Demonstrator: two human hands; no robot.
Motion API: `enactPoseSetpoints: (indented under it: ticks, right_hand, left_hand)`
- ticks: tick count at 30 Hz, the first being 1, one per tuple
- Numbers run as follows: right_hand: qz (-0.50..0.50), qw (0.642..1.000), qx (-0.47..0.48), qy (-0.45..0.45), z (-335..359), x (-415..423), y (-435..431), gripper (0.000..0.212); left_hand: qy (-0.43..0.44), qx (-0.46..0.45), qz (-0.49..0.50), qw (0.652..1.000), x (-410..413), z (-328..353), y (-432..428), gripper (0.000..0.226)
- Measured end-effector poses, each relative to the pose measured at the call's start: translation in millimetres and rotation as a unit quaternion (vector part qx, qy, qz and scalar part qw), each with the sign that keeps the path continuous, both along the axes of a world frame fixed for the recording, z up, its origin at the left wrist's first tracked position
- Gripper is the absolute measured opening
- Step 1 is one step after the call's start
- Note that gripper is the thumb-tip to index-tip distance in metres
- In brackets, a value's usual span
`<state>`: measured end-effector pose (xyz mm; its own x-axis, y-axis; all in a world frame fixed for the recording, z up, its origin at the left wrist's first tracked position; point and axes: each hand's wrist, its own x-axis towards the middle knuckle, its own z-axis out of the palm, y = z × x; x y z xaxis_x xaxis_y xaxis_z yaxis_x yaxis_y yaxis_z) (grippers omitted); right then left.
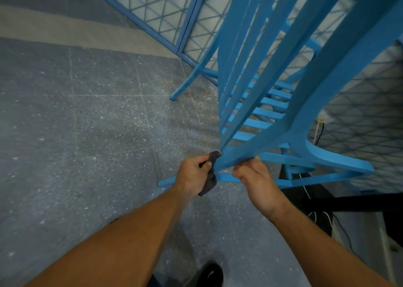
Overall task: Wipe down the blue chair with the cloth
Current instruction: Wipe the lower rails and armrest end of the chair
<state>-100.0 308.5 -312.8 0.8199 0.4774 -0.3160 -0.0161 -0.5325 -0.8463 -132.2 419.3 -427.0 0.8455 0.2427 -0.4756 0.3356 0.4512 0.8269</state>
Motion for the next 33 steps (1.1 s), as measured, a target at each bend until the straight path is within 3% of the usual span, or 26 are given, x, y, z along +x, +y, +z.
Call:
enactPoseSetpoints:
  ticks: [3,8,11,17,19,22,24,27,30,33]
  right_hand:
    - [-0.043,0.999,0.0,-0.01,-9,-3,0,0.033]
    - [-0.07,0.997,0.014,-0.042,-21,-7,2,0.035]
    - [-0.078,0.996,0.02,-0.028,-27,-7,6,0.026]
    - [-0.093,0.991,-0.088,-0.033,-56,-8,13,0.013]
    - [-0.1,0.991,-0.087,-0.032,-64,-8,14,0.01]
    - [-0.106,0.991,-0.078,-0.032,-69,-8,18,0.015]
    - [-0.106,0.992,-0.068,-0.023,-69,-8,20,0.023]
    - [-0.101,0.992,-0.072,-0.016,-69,-8,20,0.029]
    - [-0.098,0.991,-0.086,-0.003,-67,-9,19,0.019]
    - [-0.09,0.992,-0.093,-0.003,-63,-9,21,0.021]
  left_hand:
    - [0.005,0.005,-0.006,1.0,3,-7,0,0.027]
    - [-0.093,-0.002,0.005,0.996,6,-10,-5,0.034]
    - [-0.072,-0.001,0.003,0.997,4,-31,-4,0.035]
    - [0.016,0.041,-0.047,0.998,3,-65,11,0.026]
    - [0.005,0.026,-0.033,0.999,4,-59,9,0.024]
    - [-0.09,-0.003,-0.013,0.996,5,-38,3,0.022]
    - [-0.137,0.024,-0.014,0.99,6,-33,1,0.023]
    - [-0.11,0.043,-0.039,0.992,8,-42,8,0.025]
    - [-0.06,0.086,-0.069,0.992,7,-51,17,0.02]
    - [-0.1,0.11,-0.088,0.985,9,-22,23,0.021]
